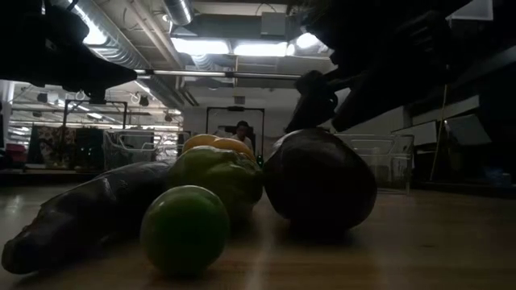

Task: Sort produce into baskets
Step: Put the red tomato into the right transparent bin

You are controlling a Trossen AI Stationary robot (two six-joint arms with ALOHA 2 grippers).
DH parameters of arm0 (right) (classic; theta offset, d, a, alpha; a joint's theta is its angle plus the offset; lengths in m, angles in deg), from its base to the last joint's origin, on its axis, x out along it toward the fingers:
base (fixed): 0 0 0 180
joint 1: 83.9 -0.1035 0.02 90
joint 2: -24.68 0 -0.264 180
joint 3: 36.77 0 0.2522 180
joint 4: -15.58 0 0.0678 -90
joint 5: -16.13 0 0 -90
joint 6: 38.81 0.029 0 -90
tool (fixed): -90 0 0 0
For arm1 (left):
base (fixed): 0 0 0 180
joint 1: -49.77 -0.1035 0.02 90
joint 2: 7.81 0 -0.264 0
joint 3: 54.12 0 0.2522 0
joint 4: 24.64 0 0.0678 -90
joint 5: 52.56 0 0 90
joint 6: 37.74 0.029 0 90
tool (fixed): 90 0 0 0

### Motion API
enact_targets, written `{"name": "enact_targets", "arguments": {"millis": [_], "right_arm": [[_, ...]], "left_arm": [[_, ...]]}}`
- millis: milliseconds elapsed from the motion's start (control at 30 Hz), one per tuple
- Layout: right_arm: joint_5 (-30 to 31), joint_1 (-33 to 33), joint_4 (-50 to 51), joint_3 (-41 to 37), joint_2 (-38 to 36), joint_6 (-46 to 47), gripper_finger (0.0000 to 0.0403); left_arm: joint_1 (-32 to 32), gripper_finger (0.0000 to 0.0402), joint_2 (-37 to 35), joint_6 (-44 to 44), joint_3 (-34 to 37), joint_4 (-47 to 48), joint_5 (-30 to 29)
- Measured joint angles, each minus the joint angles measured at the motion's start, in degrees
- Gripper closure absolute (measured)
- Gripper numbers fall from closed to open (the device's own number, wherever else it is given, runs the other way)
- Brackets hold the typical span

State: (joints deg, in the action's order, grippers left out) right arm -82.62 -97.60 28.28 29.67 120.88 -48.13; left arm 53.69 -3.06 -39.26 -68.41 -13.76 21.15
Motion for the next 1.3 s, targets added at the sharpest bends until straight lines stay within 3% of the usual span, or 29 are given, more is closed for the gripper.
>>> {"name": "enact_targets", "arguments": {"millis": [667,933,1300], "right_arm": [[-2.3,0.7,-1.0,0.0,1.1,0.1,0.0036],[-7.3,2.6,-2.2,0.0,3.3,1.5,0.0036],[-7.4,2.9,-1.9,0.0,3.5,1.9,0.0036]], "left_arm": [[0.0,0.0400,0.5,0.0,0.0,0.0,0.0],[0.0,0.0400,0.6,0.0,0.0,0.0,0.0],[0.0,0.0400,0.7,0.0,0.0,0.0,0.0]]}}
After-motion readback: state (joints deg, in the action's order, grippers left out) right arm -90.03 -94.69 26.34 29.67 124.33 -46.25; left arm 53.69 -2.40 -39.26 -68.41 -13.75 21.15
